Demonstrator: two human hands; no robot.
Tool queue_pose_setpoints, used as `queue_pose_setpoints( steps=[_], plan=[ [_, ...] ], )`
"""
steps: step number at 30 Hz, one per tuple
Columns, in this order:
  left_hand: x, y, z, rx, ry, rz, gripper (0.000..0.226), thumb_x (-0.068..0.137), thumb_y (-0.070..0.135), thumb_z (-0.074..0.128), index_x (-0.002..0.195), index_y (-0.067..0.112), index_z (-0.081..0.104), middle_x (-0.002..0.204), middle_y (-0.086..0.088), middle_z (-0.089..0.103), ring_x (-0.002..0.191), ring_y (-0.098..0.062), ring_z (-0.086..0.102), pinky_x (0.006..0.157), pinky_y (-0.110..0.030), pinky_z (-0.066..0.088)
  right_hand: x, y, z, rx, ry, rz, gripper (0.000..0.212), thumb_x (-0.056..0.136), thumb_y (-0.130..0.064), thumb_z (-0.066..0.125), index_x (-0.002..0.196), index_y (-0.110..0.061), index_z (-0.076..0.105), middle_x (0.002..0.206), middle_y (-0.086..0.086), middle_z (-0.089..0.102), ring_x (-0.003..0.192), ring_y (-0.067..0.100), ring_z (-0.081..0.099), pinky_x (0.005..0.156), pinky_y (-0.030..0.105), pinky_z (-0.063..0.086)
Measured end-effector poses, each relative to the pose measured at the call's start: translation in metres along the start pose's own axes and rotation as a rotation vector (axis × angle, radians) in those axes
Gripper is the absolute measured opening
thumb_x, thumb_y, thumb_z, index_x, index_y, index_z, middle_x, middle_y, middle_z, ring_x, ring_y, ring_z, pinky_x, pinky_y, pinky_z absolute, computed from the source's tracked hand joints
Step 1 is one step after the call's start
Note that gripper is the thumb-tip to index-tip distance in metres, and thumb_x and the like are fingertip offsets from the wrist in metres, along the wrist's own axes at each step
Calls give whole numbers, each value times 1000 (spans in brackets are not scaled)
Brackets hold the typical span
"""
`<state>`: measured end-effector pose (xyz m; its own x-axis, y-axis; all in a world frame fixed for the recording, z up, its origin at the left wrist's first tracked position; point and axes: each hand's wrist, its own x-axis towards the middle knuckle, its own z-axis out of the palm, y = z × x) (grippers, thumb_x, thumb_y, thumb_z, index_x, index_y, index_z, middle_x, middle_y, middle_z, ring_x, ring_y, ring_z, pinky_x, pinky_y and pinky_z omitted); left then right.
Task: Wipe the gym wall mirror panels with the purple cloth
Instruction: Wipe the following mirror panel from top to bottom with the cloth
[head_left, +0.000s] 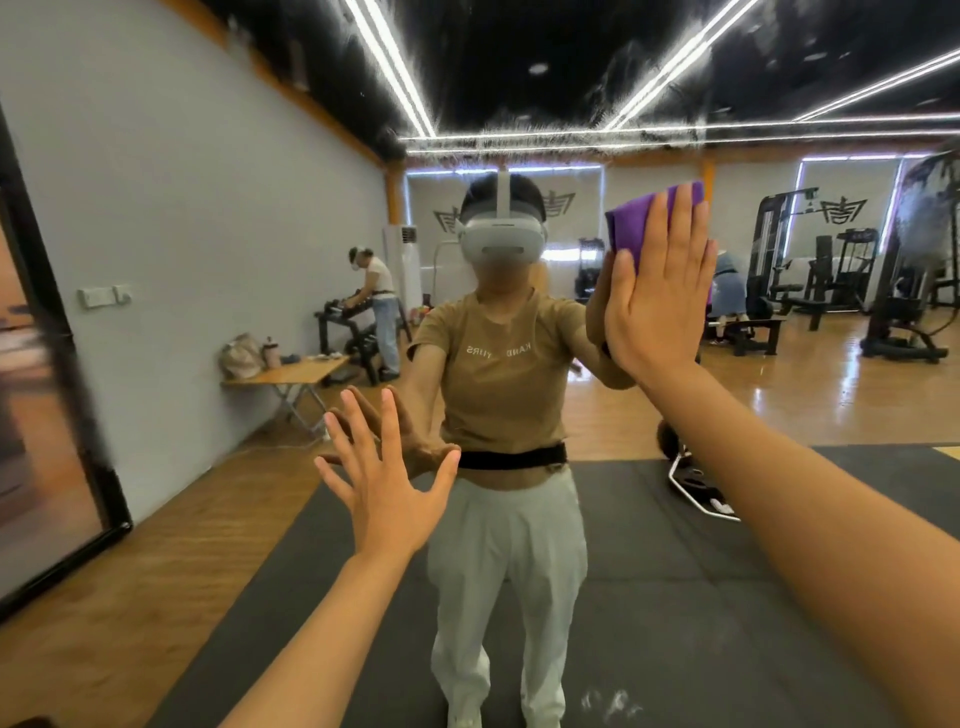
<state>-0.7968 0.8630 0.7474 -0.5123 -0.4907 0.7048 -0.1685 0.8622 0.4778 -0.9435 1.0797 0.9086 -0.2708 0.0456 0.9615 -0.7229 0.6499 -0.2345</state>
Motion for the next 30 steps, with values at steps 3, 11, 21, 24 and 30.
queue_pose_setpoints(
  steps=[3,11,21,24,30],
  plan=[
    [0,1,-2,6,1,-2,102,82,83,39,157,41,-17,161,7,-36,150,-23,-30,116,-66,-6,-17,3,1,-1,15,-13,61,108,-35,26,160,-4,15,168,18,12,155,32,6,125,34,-8],
    [-2,7,-2,4,10,-17,106,86,74,54,156,42,-19,161,5,-37,150,-25,-29,117,-66,-6,-189,38,14,-147,-100,-103,65,104,-31,37,160,-6,15,167,16,13,156,30,5,127,45,8],
    [-1,5,-10,27,-42,-21,105,81,79,44,151,47,-28,159,8,-40,150,-24,-31,118,-65,-5,-182,38,14,-152,-119,-83,64,109,-41,22,162,-12,3,168,14,8,157,25,-4,127,42,1],
    [-1,5,-9,34,-42,-19,104,81,80,43,152,46,-26,160,8,-39,150,-24,-30,118,-65,-4,-117,24,9,-86,-84,-56,63,108,-39,25,161,-8,8,167,16,9,156,21,-8,127,40,-3],
    [-1,3,-6,33,-11,-12,104,83,82,44,155,43,-20,163,6,-33,151,-24,-28,118,-64,-4,-37,16,-1,-34,-27,-59,60,108,-35,26,160,-7,16,168,16,12,155,30,6,126,37,-7]
  ],
)
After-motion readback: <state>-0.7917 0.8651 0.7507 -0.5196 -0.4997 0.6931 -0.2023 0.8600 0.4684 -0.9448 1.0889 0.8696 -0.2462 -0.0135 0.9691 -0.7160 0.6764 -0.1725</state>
